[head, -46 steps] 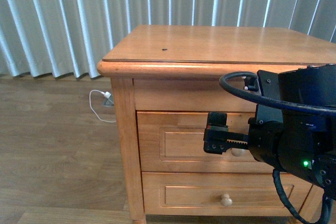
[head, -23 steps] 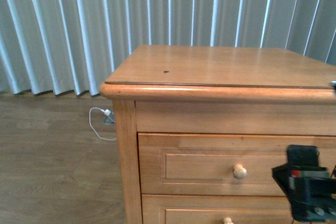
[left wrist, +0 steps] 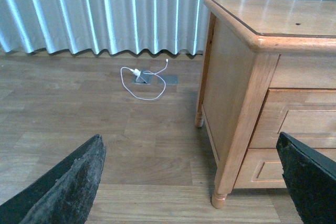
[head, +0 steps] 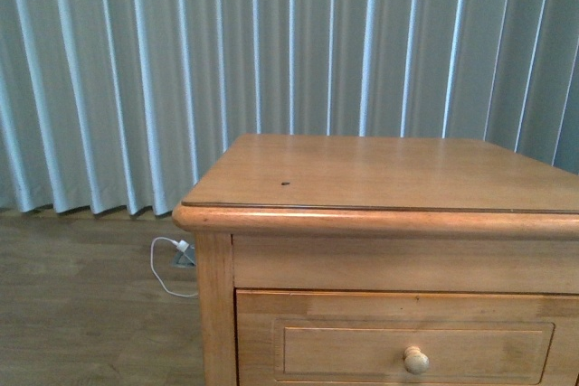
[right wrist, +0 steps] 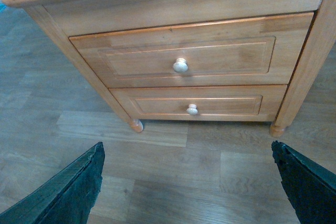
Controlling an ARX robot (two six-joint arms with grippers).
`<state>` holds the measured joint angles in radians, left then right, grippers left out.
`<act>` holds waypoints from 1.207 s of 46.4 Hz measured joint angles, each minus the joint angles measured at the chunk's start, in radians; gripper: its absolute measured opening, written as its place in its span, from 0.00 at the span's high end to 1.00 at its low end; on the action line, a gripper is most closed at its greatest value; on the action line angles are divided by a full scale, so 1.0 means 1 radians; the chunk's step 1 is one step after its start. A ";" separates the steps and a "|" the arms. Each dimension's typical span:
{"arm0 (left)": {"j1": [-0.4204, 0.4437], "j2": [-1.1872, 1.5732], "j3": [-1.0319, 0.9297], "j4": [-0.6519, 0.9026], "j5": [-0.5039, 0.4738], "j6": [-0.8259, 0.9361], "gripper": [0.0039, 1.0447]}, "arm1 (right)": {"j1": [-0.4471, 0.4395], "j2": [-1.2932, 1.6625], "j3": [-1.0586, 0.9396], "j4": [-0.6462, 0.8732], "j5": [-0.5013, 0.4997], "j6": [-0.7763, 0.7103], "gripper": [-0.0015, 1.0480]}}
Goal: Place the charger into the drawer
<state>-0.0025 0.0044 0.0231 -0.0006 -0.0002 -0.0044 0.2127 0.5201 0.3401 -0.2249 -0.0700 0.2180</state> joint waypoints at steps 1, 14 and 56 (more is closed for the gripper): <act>0.000 0.000 0.000 0.000 0.000 0.000 0.06 | 0.000 0.003 0.000 0.000 0.000 0.000 0.08; 0.000 0.000 0.000 0.000 0.000 0.000 0.06 | -0.019 -0.148 -0.215 0.473 0.258 -0.188 0.49; 0.000 0.000 0.000 0.000 0.000 0.000 0.06 | -0.211 -0.515 -0.334 0.227 0.072 -0.215 0.99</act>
<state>-0.0025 0.0040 0.0231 -0.0006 -0.0002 -0.0044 0.0021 0.0055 0.0059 0.0017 0.0017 0.0032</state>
